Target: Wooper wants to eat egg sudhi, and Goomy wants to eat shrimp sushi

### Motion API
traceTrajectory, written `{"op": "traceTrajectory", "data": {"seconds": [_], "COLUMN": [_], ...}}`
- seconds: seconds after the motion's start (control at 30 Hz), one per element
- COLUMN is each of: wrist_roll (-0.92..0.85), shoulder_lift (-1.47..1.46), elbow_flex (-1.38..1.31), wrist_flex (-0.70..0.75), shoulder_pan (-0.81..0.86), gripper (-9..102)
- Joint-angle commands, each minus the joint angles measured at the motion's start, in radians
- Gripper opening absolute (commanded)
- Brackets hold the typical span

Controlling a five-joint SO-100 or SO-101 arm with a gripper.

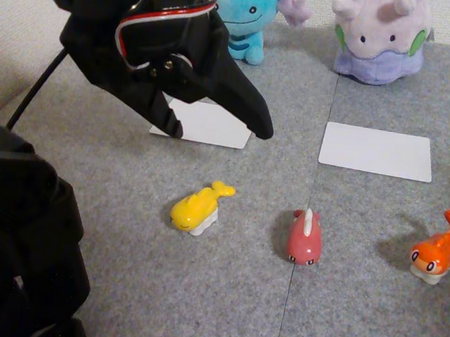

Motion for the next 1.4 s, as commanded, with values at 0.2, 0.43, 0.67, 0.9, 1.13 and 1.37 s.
{"op": "traceTrajectory", "data": {"seconds": [0.2,0.43,0.67,0.9,1.13,1.37], "wrist_roll": [0.118,0.129,0.129,0.11,0.049,0.046], "shoulder_lift": [0.37,0.364,0.359,0.324,-0.032,-0.354], "elbow_flex": [0.305,0.296,0.181,0.005,0.003,0.003], "wrist_flex": [-0.321,-0.287,-0.17,0.071,0.026,-0.043], "shoulder_pan": [-0.11,-0.112,-0.115,-0.164,-0.155,-0.155], "gripper": [33,33,33,33,33,33]}}
